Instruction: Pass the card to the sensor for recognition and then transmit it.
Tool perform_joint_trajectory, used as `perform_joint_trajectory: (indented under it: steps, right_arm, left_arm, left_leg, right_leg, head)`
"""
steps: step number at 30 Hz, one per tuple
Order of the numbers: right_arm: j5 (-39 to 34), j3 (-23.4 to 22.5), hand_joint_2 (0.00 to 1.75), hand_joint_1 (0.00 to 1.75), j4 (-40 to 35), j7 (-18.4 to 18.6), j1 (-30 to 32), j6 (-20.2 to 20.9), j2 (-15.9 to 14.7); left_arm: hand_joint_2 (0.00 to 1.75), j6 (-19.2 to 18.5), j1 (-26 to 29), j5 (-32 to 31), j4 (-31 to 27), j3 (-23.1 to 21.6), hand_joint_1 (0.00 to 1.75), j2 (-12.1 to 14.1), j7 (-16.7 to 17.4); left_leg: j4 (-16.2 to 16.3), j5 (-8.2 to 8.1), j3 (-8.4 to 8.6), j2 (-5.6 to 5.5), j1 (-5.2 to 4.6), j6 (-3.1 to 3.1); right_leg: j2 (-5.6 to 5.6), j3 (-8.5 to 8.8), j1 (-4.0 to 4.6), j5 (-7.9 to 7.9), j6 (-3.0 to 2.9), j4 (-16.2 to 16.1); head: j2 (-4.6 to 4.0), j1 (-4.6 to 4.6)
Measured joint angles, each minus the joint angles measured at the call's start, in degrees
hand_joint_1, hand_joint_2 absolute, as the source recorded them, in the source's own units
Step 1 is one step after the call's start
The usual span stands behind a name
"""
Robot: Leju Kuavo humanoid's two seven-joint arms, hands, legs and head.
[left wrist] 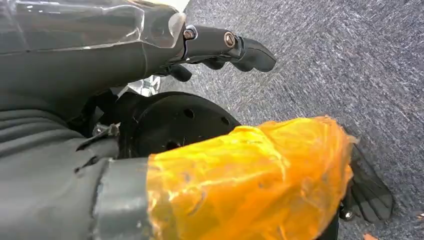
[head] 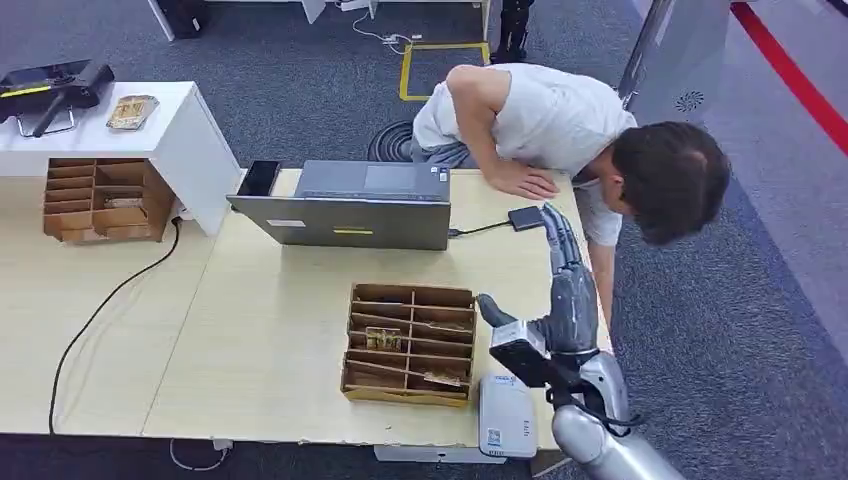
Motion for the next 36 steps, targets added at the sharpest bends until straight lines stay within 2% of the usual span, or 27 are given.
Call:
perform_joint_trajectory:
  steps: [10, 18, 26, 36]
  right_arm:
    - [6.5, 2.4, 1.75, 0.00, -2.8, -0.4, 3.7, -0.5, -0.4]
    - [13.0, 4.0, 1.75, 0.00, -3.5, 1.5, 5.8, -0.5, -0.8]
    - [16.6, 5.4, 1.75, 0.00, -3.4, 2.8, 6.2, -0.3, -1.3]
    - [21.0, 6.2, 1.75, 0.00, -3.2, 6.2, 5.5, 1.4, -2.7]
  left_arm:
    - [0.00, 0.0, 0.0, 0.0, 0.2, 0.6, 0.00, -0.1, 0.1]
    - [0.00, 0.0, 0.0, 0.0, 0.3, 0.9, 0.00, -0.1, 0.2]
    - [0.00, 0.0, 0.0, 0.0, 0.3, 0.9, 0.00, -0.1, 0.5]
    - [0.00, 0.0, 0.0, 0.0, 0.3, 0.9, 0.00, -0.1, 0.5]
  left_leg:
    - [0.0, 0.00, -0.02, 0.01, 0.00, 0.00]
    - [0.0, 0.00, -0.04, 0.01, 0.00, 0.00]
    - [0.0, 0.00, -0.04, 0.01, 0.00, 0.00]
    - [0.0, 0.00, -0.07, 0.01, -0.01, 0.00]
  right_leg:
    - [0.00, 0.00, -0.01, 0.00, 0.00, 0.0]
    - [-0.01, 0.00, -0.01, 0.00, 0.00, 0.0]
    - [0.00, 0.00, -0.01, 0.00, 0.00, 0.0]
    - [-0.01, 0.01, -0.01, 0.00, 0.00, 0.0]
  head:
    - [0.00, 0.02]
    - [0.00, 0.02]
    - [0.00, 0.02]
    - [0.00, 0.02]
